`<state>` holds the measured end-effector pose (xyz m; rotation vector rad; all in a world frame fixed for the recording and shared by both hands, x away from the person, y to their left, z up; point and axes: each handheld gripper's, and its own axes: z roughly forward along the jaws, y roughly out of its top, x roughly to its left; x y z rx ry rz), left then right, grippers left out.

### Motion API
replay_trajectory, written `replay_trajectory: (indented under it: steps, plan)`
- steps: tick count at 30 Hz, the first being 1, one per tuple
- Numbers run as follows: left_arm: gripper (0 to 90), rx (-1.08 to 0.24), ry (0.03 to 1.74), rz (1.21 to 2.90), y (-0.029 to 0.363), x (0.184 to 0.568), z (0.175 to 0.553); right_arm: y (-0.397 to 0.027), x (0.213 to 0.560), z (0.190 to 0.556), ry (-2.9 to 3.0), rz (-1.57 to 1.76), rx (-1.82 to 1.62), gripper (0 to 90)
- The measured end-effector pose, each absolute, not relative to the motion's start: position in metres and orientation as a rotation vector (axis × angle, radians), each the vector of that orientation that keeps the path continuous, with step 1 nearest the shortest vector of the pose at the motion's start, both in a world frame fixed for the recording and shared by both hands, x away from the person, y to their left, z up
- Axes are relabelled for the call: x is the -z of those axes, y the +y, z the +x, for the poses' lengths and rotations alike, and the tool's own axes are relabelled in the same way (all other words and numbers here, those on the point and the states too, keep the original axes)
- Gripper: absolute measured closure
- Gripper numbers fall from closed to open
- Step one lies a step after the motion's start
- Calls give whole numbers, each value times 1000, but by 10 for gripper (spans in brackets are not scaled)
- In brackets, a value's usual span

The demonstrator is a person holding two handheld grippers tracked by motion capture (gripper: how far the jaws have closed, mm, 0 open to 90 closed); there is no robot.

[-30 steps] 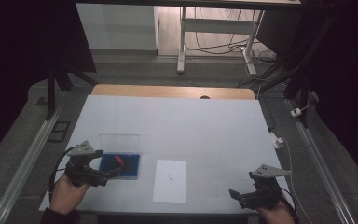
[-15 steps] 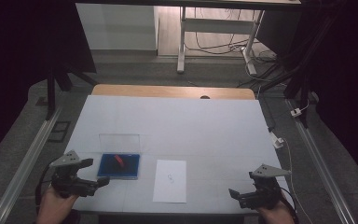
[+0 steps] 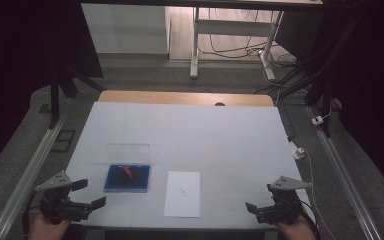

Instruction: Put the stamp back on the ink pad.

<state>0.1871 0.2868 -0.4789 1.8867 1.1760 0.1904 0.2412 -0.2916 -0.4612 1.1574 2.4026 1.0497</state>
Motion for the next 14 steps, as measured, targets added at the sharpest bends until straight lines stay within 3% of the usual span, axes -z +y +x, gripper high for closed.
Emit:
replay_trajectory:
  steps: [14]
  plan:
    - [0,-222,1255,1956,285,480,183,-290,462,241,2408,1148,-1033,0]
